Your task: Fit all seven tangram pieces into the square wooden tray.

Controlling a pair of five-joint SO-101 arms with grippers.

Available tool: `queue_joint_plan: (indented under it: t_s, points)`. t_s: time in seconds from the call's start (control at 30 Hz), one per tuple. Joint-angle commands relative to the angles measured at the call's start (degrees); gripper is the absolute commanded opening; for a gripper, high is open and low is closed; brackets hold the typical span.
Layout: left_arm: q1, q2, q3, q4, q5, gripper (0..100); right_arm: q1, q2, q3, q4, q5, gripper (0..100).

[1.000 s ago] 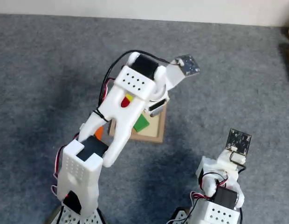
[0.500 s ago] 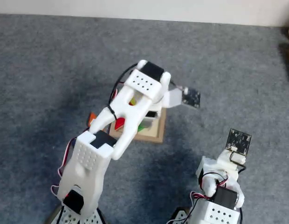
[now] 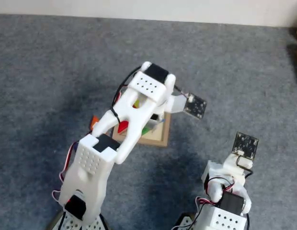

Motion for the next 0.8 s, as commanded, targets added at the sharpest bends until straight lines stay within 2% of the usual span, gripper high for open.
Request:
queue_joint_plan:
  t_s: [0.0,0.1,0.27,0.47,0.67,0.77]
  points:
    - [-0.5,-0.7,-0.3,-0.4,5.8,12,0.5,-0.6,6.6,-1.2,0.7,0.5]
    - [-1.3,-1.2,-0.3,-0.6,12.1,22,0.5,-0.6,6.6,-1.2,0.7,0.5]
    - [-1.5,-1.3,-3.7,-0.4,16.1,19,0.5,-0.6,6.6,-1.2,0.7,0.5]
    - [-1.4,-1.3,-8.2,-0.1,30.6,18,0.5,-0.6,6.6,-1.2,0.7,0.5]
    - [-1.0,-0.9,-8.3,2.2,31.3,18,0.5,-0.6,6.6,-1.2,0.7,0.5]
    - [-1.0,-0.7,-8.3,2.2,35.3,18,0.5,-0.6,6.6,-1.1,0.7,0.5]
